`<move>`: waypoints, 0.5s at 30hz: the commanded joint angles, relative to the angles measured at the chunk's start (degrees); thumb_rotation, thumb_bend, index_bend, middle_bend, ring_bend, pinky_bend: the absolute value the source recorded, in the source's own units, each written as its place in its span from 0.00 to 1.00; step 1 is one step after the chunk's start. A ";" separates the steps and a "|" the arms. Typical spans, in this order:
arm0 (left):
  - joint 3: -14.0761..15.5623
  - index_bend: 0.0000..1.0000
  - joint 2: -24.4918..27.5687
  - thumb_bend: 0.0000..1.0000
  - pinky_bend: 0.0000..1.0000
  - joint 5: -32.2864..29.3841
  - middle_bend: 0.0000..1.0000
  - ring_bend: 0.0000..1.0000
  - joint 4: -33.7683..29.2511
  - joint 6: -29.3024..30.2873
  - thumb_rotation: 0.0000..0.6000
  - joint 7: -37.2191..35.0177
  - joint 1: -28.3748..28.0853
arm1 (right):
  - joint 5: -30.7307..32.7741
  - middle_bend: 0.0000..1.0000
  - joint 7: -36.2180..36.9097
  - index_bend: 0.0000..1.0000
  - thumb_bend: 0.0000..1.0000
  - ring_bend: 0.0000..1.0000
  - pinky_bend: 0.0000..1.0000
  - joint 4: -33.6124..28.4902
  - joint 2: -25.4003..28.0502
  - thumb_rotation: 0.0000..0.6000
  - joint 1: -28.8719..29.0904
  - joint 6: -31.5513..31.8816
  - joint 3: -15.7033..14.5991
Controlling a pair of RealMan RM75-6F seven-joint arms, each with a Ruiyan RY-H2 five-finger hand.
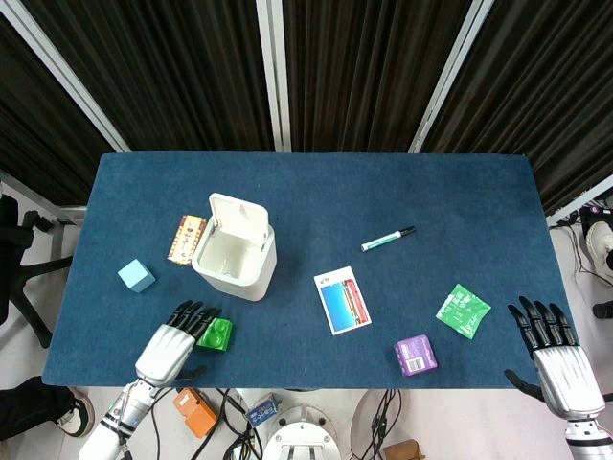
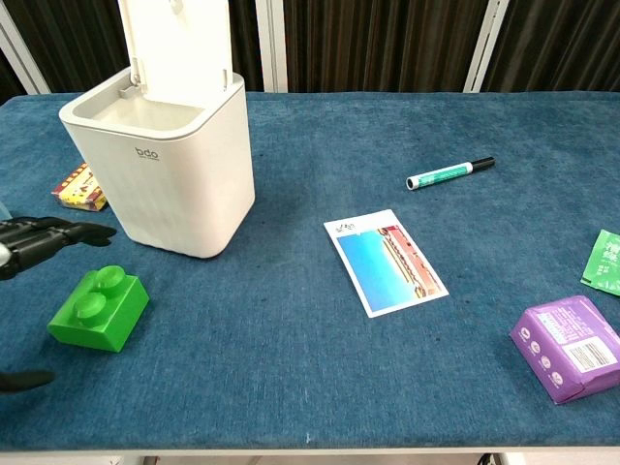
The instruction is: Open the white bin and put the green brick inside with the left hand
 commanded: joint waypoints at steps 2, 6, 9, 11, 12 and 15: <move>-1.13 0.05 -1.64 0.09 0.08 -2.16 0.12 0.06 2.01 -1.56 1.00 1.15 -0.49 | 0.08 0.00 0.27 0.00 0.25 0.00 0.00 -0.06 0.15 1.00 0.00 -0.04 0.02; -1.52 0.08 -1.38 0.12 0.11 -5.55 0.15 0.09 1.30 -3.76 1.00 3.29 -0.44 | 0.12 0.00 0.62 0.00 0.25 0.00 0.00 -0.01 0.24 1.00 -0.10 0.29 0.16; -1.86 0.21 -1.96 0.14 0.29 -7.22 0.29 0.25 0.34 -3.61 1.00 4.14 0.16 | 0.08 0.00 0.60 0.00 0.25 0.00 0.00 0.04 0.19 1.00 -0.10 0.29 0.19; -2.24 0.26 -2.86 0.14 0.35 -7.63 0.34 0.30 0.23 -2.91 1.00 2.43 0.54 | 0.04 0.00 0.49 0.00 0.25 0.00 0.00 0.03 0.15 1.00 -0.10 0.22 0.17; -2.59 0.29 -3.51 0.13 0.37 -7.48 0.36 0.32 0.62 -2.09 1.00 1.30 0.72 | -0.01 0.00 0.41 0.00 0.25 0.00 0.00 0.01 0.12 1.00 -0.10 0.19 0.14; -3.21 0.37 -5.21 0.13 0.39 -6.78 0.45 0.37 2.00 -0.13 1.00 -1.54 1.14 | -0.11 0.00 0.33 0.00 0.25 0.00 0.00 0.02 0.06 1.00 -0.19 0.33 0.14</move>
